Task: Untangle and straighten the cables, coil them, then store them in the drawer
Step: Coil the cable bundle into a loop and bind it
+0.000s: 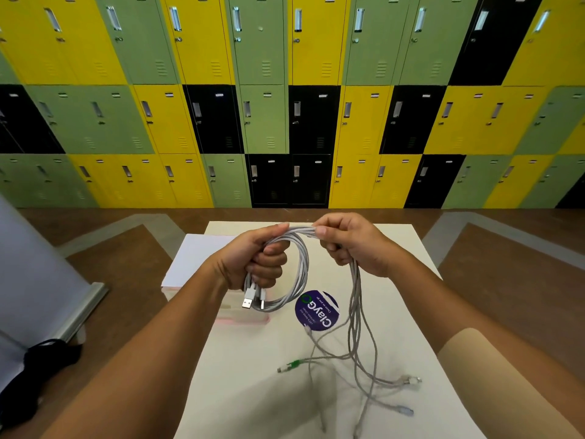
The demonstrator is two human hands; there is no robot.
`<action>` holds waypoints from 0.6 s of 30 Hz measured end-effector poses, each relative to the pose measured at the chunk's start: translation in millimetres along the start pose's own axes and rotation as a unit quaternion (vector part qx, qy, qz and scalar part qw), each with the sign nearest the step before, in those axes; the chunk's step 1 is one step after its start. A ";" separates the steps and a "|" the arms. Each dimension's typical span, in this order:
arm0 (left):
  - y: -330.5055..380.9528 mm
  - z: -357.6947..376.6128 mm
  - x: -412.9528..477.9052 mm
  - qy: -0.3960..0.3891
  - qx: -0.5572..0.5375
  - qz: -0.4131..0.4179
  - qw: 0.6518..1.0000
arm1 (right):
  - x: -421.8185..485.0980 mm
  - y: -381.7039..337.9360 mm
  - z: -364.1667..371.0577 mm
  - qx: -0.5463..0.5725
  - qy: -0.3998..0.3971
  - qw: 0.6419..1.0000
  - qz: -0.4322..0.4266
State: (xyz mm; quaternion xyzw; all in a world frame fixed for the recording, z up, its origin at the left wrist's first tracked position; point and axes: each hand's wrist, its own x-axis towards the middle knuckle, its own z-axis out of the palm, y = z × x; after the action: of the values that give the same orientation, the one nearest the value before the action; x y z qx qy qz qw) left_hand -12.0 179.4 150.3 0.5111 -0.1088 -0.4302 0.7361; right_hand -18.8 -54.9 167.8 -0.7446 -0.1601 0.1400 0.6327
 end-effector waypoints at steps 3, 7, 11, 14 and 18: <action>3.1 1.7 0.7 -0.010 -0.004 0.006 1.000 | 1.5 1.3 3.2 -0.037 0.030 0.999 -0.008; 5.6 4.6 2.5 -0.016 -0.011 0.005 1.000 | 2.6 -6.8 7.5 -0.053 0.031 0.997 0.052; 11.5 10.6 2.3 -0.035 -0.016 0.012 0.999 | -0.9 -10.0 6.4 0.107 -0.017 0.987 0.121; 16.3 11.9 0.0 -0.047 -0.027 0.029 0.998 | -2.7 -6.4 4.6 0.177 -0.052 0.980 0.080; 20.3 10.5 -4.5 -0.065 -0.041 0.053 0.996 | -4.5 -1.5 -0.6 0.190 -0.034 0.981 0.003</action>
State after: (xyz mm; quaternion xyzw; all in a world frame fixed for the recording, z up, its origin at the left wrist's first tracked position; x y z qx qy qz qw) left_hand -10.5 178.0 173.4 0.4449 -0.1655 -0.4271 0.7696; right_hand -22.8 -57.1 169.4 -0.6059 -0.1494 0.1950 0.7567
